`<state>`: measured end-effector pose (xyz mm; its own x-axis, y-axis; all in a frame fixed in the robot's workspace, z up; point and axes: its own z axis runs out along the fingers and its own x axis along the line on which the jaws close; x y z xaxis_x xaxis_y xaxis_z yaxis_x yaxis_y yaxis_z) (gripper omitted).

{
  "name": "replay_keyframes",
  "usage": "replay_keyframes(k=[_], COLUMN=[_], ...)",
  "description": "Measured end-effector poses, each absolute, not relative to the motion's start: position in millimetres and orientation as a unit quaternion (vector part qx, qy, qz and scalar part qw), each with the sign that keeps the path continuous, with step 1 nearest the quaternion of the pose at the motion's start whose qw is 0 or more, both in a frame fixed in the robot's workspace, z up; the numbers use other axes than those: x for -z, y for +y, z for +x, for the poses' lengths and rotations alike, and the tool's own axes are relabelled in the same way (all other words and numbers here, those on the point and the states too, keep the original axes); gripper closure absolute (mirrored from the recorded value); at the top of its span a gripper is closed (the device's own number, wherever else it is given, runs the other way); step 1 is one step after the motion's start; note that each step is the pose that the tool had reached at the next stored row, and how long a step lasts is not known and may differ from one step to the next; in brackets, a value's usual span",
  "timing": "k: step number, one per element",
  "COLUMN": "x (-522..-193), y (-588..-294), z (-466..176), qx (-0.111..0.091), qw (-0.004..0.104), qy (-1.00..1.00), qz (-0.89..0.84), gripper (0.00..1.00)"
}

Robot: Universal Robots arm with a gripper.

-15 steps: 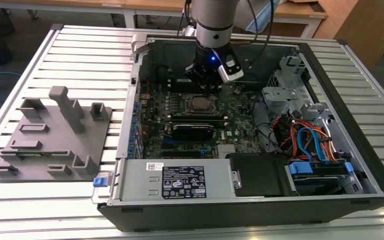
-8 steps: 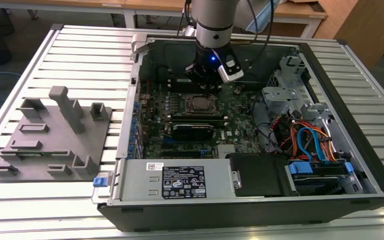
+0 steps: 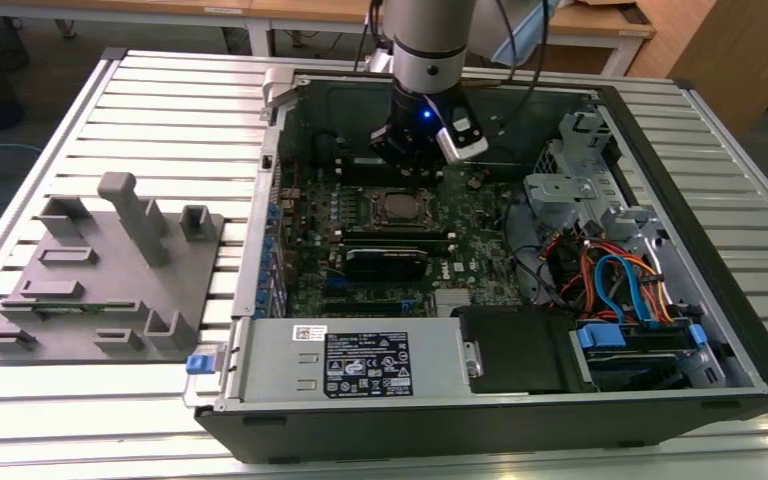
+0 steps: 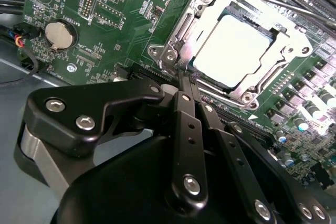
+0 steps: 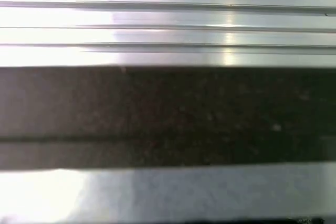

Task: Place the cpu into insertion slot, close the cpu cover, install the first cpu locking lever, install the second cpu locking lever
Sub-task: 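Install the second cpu locking lever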

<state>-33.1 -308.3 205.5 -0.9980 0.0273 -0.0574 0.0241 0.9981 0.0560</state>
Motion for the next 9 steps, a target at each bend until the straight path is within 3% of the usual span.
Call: replay_keyframes(k=[9], x=[-213.7], y=[-312.7], z=[-33.1], qx=[-0.026], qw=[0.029], qy=[0.999], qz=[0.013], gripper=[0.89])
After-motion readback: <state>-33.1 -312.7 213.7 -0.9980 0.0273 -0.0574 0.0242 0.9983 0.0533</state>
